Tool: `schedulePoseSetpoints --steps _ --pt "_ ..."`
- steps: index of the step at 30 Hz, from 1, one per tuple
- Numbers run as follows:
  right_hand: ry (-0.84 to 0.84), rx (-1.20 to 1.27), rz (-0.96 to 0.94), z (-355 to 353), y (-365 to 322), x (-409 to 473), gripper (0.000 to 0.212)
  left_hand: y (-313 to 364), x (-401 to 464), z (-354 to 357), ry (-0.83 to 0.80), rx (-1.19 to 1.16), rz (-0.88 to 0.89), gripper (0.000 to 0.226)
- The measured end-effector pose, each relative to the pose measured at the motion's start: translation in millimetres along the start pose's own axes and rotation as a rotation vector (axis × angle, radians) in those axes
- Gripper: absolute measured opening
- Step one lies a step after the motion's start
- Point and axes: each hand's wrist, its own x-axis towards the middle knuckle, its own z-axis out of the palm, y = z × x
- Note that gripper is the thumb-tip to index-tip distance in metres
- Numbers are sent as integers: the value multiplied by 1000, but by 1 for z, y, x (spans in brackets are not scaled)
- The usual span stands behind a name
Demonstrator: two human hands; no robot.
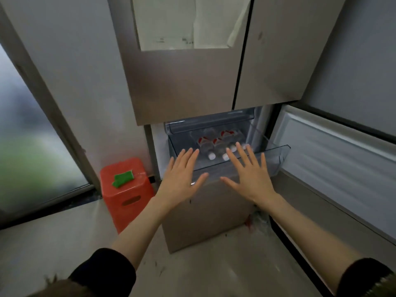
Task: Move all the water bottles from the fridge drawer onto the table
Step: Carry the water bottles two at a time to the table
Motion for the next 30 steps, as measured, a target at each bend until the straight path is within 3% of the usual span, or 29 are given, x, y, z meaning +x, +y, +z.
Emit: schedulePoseSetpoints --steps 2,6,13,17,22,27,30 --pt "-10 46 22 13 22 26 103 2 31 12 -1 -29 -25 72" --pt "-73 165 26 33 66 77 80 9 93 40 0 -100 -128 71" --pt "-227 230 -37 67 133 153 75 20 171 94 -91 -239 -394 70" --pt "-332 302 -61 89 146 184 62 12 205 116 -189 -337 -534 59" --pt "-551 659 142 117 138 222 38 4 243 151 -180 -642 -844 41" --pt "-732 709 274 148 129 246 40 -4 261 183 -217 -788 -1068 48" --pt "-836 966 492 163 123 262 38 -14 271 194 -219 -943 -1172 45"
